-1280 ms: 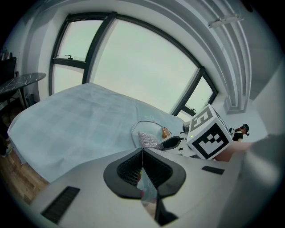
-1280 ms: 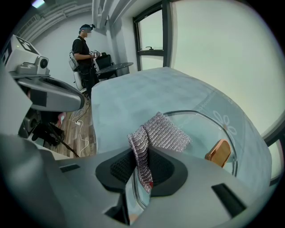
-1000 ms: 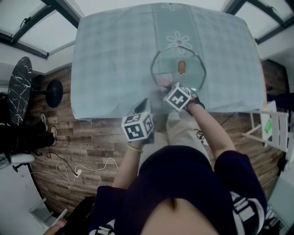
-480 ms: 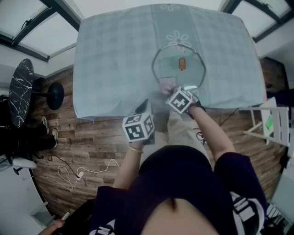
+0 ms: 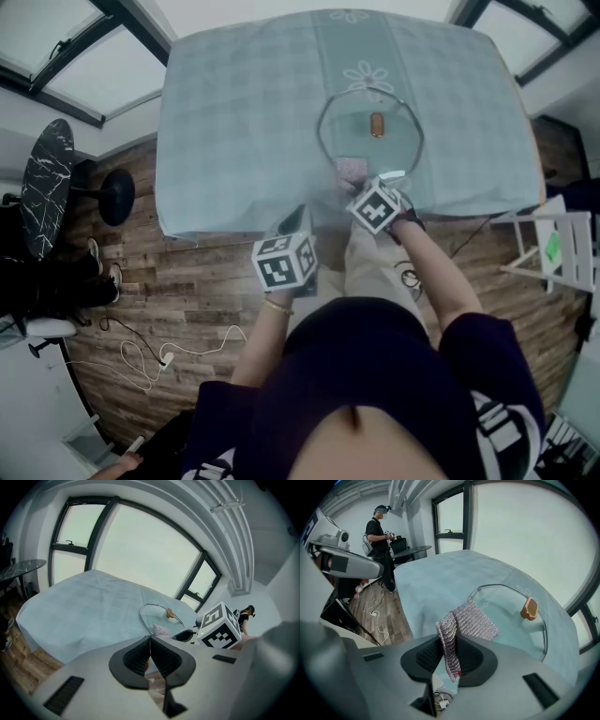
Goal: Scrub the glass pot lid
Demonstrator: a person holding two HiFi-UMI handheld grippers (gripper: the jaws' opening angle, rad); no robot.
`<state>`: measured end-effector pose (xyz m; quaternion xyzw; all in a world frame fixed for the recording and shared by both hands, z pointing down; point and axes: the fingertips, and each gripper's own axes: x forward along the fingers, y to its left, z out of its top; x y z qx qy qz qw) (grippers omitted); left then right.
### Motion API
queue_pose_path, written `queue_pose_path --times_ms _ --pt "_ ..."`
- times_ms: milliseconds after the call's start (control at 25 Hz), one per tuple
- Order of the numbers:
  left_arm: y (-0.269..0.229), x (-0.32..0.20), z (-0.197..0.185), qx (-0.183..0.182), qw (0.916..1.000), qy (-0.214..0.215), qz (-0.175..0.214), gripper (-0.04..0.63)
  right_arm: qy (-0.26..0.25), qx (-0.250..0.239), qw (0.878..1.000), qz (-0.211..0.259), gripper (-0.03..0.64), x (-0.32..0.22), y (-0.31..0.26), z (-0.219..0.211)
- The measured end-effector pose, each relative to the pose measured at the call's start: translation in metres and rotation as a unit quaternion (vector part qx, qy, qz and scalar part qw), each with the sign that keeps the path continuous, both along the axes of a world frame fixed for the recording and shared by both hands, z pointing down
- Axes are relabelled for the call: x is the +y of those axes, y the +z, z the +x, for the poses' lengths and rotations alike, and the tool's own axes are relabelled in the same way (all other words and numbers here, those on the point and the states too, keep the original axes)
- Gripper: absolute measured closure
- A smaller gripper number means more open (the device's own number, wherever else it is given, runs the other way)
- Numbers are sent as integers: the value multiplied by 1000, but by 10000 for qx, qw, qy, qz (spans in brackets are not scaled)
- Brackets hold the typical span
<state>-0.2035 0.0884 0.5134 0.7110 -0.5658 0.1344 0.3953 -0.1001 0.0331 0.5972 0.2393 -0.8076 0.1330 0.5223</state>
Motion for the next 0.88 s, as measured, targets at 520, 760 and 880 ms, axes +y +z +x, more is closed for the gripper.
queue_pose_path --times_ms 520,760,880 --pt "-8 9 2 -21 9997 231 124 594 951 -574 9888 997 537 -3 -56 15" --pt "-9 3 8 -4 9997 203 139 594 1270 -776 9823 1139 537 -3 -70 30" --pt "-9 -4 13 -60 9996 245 136 594 1347 -885 9792 1234 537 -6 -80 37"
